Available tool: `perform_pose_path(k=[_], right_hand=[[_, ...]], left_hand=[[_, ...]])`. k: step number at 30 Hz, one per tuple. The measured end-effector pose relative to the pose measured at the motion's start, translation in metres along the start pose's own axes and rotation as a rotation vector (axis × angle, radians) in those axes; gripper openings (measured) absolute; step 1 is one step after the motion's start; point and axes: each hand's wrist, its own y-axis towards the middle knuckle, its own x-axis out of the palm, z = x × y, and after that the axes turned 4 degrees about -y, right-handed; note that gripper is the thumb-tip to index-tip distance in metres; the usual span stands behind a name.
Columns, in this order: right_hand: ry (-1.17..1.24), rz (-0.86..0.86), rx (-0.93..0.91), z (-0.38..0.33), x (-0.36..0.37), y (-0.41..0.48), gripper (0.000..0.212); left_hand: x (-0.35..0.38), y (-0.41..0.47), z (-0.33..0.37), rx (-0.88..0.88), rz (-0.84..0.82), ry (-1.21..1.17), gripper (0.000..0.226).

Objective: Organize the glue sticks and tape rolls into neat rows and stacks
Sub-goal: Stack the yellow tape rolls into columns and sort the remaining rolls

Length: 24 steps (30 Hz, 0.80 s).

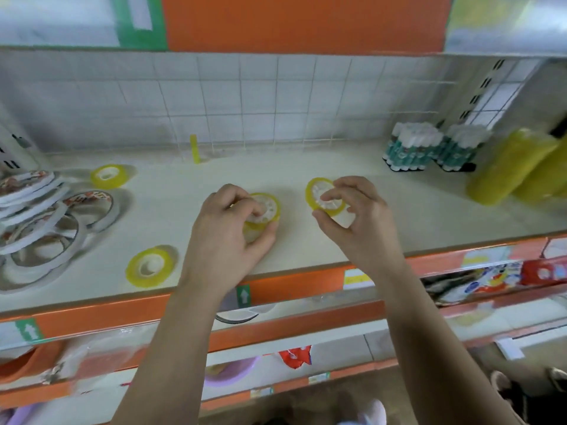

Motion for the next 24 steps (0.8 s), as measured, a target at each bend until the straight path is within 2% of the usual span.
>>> perform_pose_path(k=[12,20,24], right_hand=[[-0.088,0.180,-0.021,0.124,-0.136,0.021,0.023],[-0.081,0.271,-0.117,0.207,-0.225,0.042,0.019],[-0.056,0.252,-0.131,0.237,-0.250,0.055,0.018]], left_hand=[[0.124,0.058,0.121,0.112,-0.021,-0.091,0.028],[0.199,0.079,0.207,0.066,0.005,-0.110,0.023],[0.223,0.083,0.234,0.041,0.038,-0.108,0.022]])
